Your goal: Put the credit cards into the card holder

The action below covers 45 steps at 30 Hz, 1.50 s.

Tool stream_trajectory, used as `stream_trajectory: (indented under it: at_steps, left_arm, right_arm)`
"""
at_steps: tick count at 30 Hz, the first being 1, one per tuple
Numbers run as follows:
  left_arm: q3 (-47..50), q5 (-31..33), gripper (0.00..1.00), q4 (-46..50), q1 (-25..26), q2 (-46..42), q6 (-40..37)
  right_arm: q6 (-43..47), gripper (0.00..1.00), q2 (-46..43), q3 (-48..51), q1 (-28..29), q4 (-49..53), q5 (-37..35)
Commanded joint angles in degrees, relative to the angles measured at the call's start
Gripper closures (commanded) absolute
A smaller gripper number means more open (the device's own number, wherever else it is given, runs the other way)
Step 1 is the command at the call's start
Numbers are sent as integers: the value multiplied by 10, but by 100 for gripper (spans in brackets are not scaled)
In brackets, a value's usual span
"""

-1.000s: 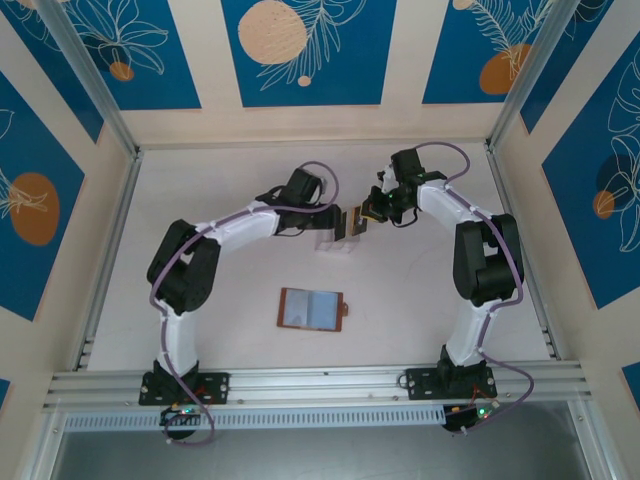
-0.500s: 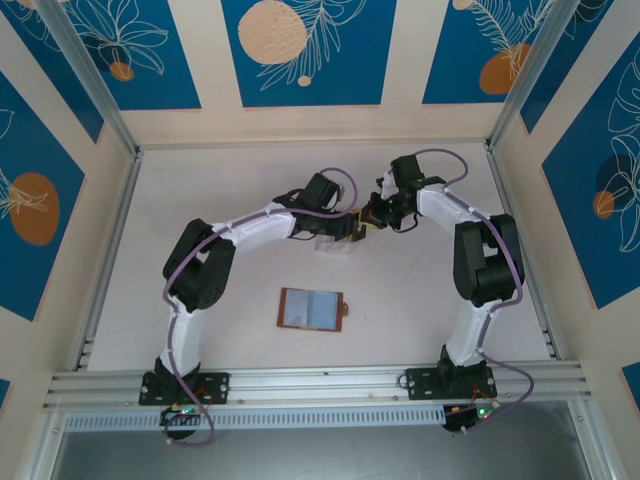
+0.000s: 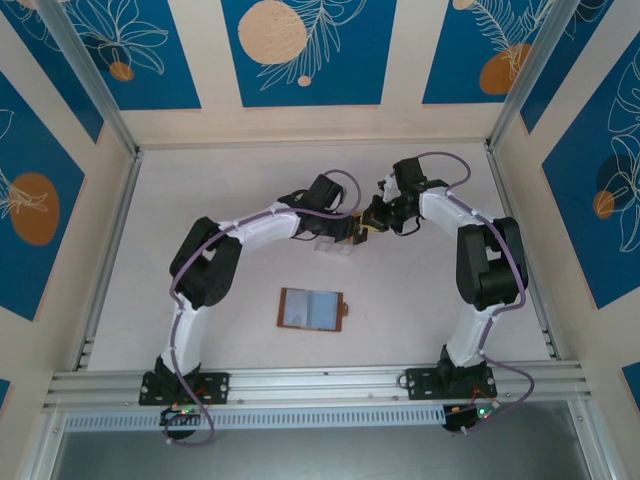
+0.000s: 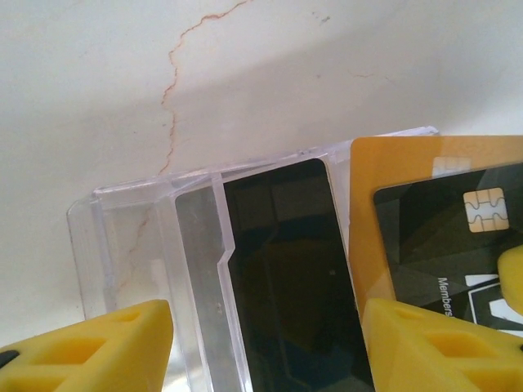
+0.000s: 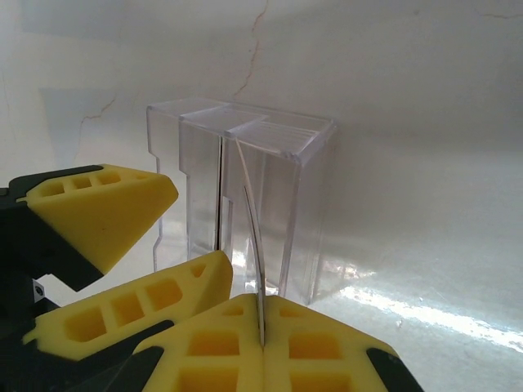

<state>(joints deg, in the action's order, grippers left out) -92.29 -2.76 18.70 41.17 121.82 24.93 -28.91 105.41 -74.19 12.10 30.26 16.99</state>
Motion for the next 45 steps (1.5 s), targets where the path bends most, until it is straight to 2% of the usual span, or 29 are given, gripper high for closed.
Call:
stream_trajectory:
  at_steps: [1, 23, 34, 38, 45]
  left_arm:
    - [-14, 6, 37, 10, 8, 15, -9]
    - [22, -3, 32, -23, -5, -19, 27]
    - [69, -12, 28, -72, -14, -49, 58]
    - [77, -2, 27, -68, -16, -57, 48]
    - [74, -27, 28, -67, -16, -46, 29]
  right_arm:
    - [1, 100, -13, 16, -2, 36, 10]
    - [-15, 100, -67, 59, -9, 25, 43]
    - [-67, 100, -78, 79, -10, -11, 76]
    - [-90, 100, -83, 94, -8, -22, 81]
    - [-113, 100, -82, 105, 0, -35, 80]
